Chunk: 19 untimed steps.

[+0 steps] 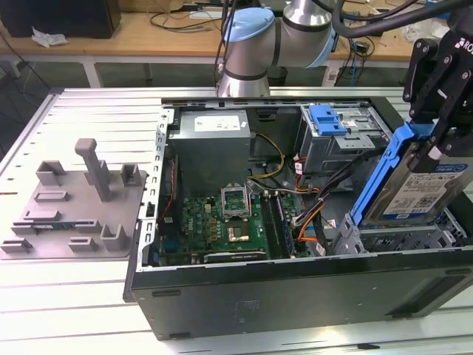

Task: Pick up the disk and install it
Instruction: 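Insert the disk into the insertion slot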

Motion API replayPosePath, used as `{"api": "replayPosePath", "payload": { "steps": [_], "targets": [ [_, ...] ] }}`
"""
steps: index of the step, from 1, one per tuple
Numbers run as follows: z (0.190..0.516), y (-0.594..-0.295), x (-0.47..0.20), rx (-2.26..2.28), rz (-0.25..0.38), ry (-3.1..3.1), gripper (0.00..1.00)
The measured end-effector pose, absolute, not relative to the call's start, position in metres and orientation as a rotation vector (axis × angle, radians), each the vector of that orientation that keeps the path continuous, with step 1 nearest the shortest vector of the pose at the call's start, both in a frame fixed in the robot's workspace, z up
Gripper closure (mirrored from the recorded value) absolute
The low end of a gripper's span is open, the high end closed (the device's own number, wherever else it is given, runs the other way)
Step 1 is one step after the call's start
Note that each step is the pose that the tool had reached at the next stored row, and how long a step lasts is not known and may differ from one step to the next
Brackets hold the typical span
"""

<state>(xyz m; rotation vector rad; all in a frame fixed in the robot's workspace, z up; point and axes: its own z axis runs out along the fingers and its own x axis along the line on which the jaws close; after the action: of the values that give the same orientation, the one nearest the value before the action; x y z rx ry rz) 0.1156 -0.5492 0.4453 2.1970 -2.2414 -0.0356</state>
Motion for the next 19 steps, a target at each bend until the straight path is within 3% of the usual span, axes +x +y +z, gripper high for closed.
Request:
{"api": "replayPosePath", "payload": {
  "steps": [19],
  "targets": [
    [0.418, -0.549, 0.116, 2.197, -0.036, -2.241, 0.63]
  ]
}}
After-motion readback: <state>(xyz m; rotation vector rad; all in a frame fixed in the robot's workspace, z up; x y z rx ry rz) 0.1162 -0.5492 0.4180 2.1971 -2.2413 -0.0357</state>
